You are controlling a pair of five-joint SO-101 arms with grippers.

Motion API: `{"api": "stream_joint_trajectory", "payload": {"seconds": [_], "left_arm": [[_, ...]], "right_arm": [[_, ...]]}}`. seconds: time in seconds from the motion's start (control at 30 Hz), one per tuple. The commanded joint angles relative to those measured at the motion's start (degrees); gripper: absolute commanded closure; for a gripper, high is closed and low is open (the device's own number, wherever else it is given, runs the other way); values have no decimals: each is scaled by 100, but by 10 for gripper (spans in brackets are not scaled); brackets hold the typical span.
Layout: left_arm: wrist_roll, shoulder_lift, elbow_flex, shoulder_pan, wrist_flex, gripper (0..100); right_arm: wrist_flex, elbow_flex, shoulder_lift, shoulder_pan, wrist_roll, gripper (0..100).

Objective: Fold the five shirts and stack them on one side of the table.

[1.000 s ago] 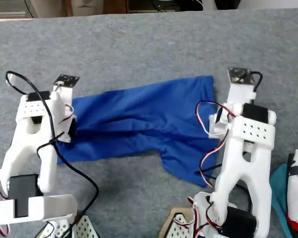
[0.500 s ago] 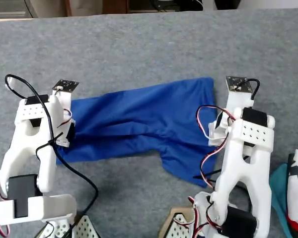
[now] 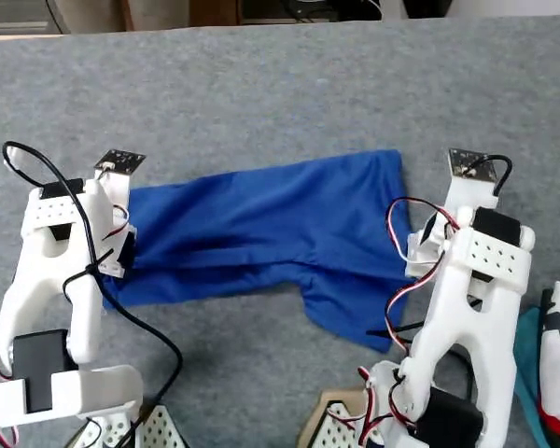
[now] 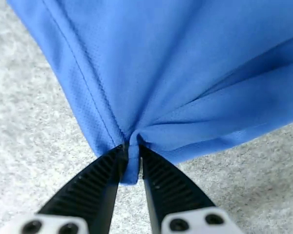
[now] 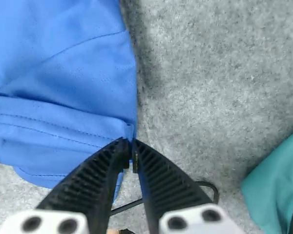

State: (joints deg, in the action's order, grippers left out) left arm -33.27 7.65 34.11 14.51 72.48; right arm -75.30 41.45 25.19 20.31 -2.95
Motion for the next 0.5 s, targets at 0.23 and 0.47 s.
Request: {"api": "stream_joint_trajectory", "payload": {"seconds": [0.23,0.47], "left_arm": [[-211,251,53,9,510,980],[-202,242,35,9,308,980]], "right_arm": [[-105,215,936,40,-53,994],[105,998,1490,-330,-35,994]]}}
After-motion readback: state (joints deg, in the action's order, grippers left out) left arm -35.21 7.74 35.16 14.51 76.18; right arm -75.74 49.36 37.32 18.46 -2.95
